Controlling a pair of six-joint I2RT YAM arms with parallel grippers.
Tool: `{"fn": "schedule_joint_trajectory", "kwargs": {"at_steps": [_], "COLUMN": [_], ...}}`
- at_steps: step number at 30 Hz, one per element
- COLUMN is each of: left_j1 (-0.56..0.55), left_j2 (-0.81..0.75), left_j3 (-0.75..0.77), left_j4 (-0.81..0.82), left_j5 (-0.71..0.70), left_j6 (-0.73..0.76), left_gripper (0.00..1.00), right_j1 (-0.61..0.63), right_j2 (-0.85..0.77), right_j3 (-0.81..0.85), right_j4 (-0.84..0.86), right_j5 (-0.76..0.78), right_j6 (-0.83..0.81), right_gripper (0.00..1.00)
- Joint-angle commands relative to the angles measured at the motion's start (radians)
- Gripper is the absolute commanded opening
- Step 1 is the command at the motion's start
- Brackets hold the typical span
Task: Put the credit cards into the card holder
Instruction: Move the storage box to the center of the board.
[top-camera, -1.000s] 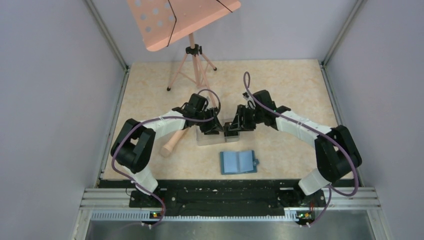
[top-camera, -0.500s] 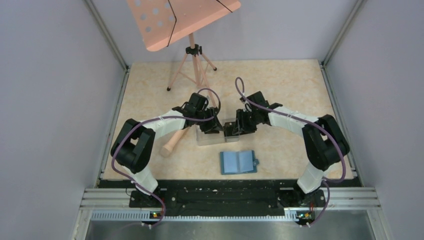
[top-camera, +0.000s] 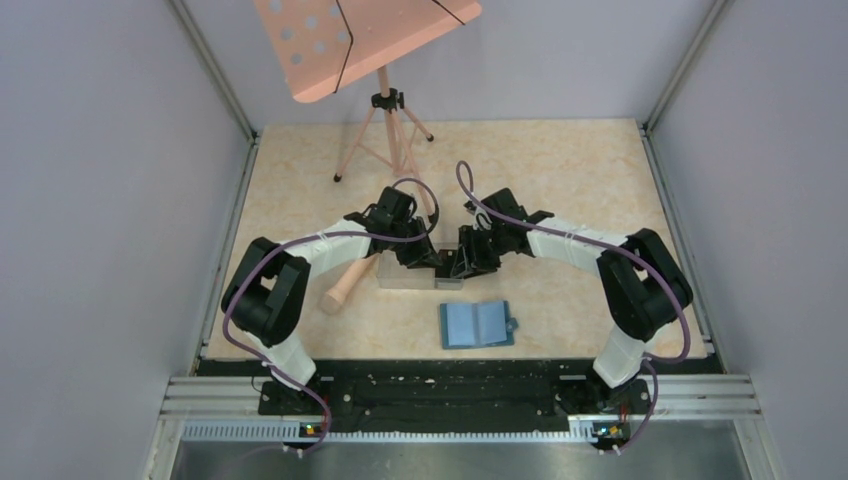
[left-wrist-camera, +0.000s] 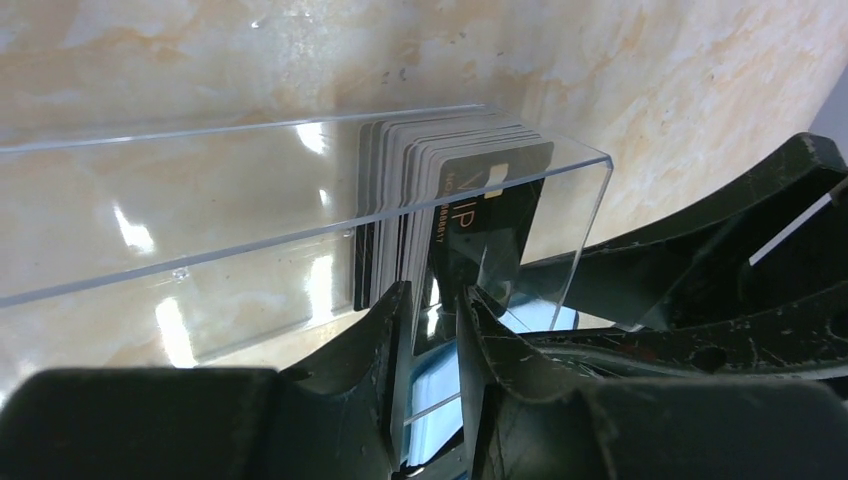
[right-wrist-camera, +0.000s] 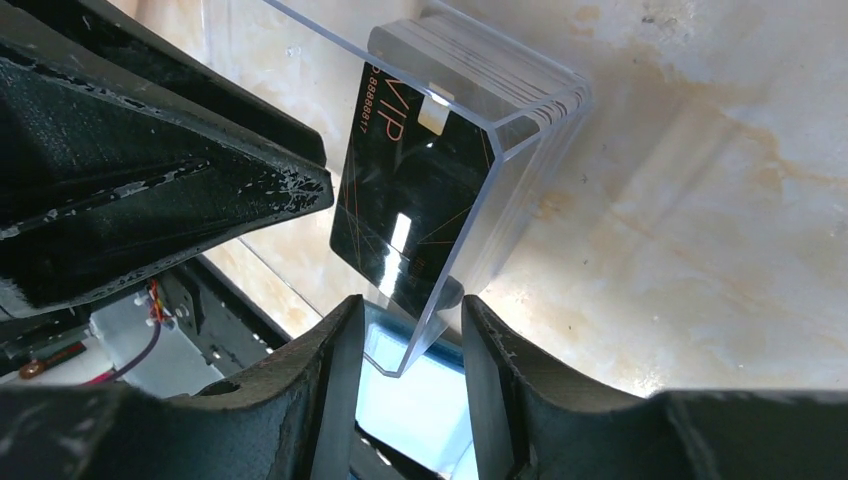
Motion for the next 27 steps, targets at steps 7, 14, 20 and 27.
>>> {"fn": "schedule_joint_trajectory", "kwargs": {"at_steps": [7, 14, 20, 27], "left_j1": [-0.024, -0.041, -0.065, -0.103], "left_j2": [0.050, 0.069, 0.052, 0.044], "left_j3": [0.067, 0.100, 0.144, 0.192], "left_j4": [-0.027, -0.063, -0.134, -0.177], "left_j5": [-0.026, -0.046, -0.109, -0.152], "left_j6": [0.026, 0.043, 0.070, 0.087], "left_gripper": [0.09, 0.07, 0.04, 0.04], "right_j1": [0.009, 0.009, 0.009, 0.009], "right_j2": [-0.072, -0.070, -0.075, -0.076], "right_j3": [-0.017, -0.021, -0.023, -0.022], "right_j4": [0.067, 0.072, 0.072, 0.073], "right_j5": [-0.036, -0.045, -0.045, -0.045], "right_j6": [0.014, 0.012, 0.009, 0.008], "right_gripper": [0.36, 0.25, 0.13, 0.07]}}
